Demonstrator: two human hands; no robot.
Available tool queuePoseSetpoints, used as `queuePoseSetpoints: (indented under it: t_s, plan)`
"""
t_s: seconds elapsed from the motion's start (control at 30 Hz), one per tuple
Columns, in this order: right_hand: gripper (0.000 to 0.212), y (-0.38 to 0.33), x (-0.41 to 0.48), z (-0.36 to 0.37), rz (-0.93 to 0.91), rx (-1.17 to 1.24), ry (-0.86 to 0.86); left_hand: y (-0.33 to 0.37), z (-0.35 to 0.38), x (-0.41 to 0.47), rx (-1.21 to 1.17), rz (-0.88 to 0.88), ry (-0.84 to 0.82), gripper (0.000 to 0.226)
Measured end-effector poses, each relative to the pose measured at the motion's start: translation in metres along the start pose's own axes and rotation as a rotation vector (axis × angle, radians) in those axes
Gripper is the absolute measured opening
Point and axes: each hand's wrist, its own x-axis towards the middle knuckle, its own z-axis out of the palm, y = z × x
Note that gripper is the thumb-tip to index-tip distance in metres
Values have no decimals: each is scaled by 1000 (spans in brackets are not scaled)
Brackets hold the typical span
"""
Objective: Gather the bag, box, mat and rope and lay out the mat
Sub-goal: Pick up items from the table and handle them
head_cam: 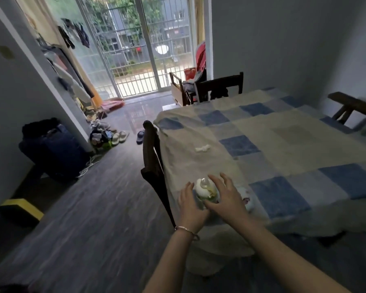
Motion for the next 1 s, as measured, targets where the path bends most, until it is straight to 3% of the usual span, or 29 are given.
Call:
queuePoseSetpoints:
  t_s: [0.2, 0.33, 0.5, 0.67, 0.83, 1.0]
  plan:
    - [76, 17, 30, 18, 53, -18, -112, -24, 12, 46, 63, 64, -73, 105]
    - [70, 14, 28, 33, 113, 58, -84, -49, 22, 61, 13, 134, -84, 76]
    - [66, 3, 16, 47, 178, 96, 6, -62, 25, 60, -207, 161, -144, 70]
    - [71, -13, -18, 46, 270, 117, 193, -53, 14, 50, -245, 285, -241, 51]
    - [74, -40, -89, 22, 335, 141, 399, -41, 12, 6, -225, 426, -397, 67]
    - [73, -43, -196, -4, 423, 30, 591, -35, 46, -78, -321, 465, -616, 66]
